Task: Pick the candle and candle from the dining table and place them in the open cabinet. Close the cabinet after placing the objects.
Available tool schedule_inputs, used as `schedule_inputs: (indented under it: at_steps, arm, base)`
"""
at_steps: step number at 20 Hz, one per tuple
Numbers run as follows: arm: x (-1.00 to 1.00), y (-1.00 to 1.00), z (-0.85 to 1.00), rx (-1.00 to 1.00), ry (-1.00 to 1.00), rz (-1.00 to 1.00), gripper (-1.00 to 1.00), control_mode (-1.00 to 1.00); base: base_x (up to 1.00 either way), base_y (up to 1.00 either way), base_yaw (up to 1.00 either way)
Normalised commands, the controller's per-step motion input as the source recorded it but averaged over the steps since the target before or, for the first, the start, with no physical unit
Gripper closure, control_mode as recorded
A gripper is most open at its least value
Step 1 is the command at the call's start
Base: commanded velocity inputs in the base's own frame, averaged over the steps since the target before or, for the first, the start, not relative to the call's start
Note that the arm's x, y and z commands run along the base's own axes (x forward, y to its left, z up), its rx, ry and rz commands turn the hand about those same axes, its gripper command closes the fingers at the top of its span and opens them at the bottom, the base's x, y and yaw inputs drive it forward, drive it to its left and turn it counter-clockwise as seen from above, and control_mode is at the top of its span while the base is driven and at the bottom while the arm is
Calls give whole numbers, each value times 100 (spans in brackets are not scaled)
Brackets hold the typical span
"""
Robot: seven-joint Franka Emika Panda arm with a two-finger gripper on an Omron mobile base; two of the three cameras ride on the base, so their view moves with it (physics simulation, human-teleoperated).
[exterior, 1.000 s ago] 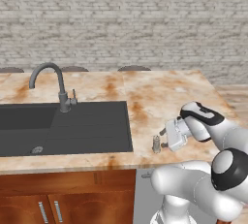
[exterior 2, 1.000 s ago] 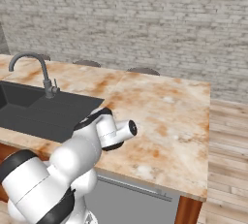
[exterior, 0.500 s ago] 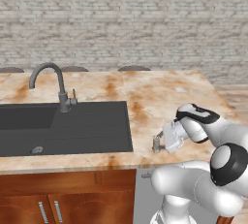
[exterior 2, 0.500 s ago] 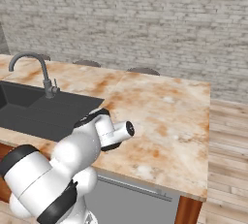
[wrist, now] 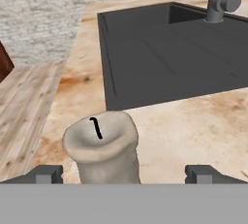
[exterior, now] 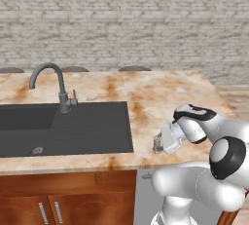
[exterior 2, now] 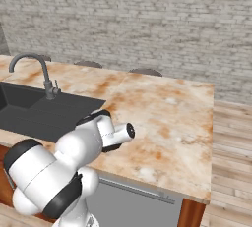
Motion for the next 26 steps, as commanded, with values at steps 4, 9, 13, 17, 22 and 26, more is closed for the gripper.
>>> schedule_inputs:
  at_steps: [4, 9, 13, 17, 22, 26]
  arm:
    - [0, 10, -8, 0, 0, 0, -100, -100]
    - [4, 27, -11, 0, 0, 0, -100, -100]
    - [4, 29, -10, 0, 0, 0, 100, -100]
    - [0, 0, -3, 1, 0, 0, 100, -100]
    - [-2, -2, 1, 4, 0, 0, 100, -100]
    - [-23, -10, 36, 12, -6, 0, 100, -100]
  base:
    - [0, 0, 0]
    - [0, 0, 0]
    - [0, 0, 0]
    - [0, 0, 0]
    - [0, 0, 0]
    - [0, 0, 0]
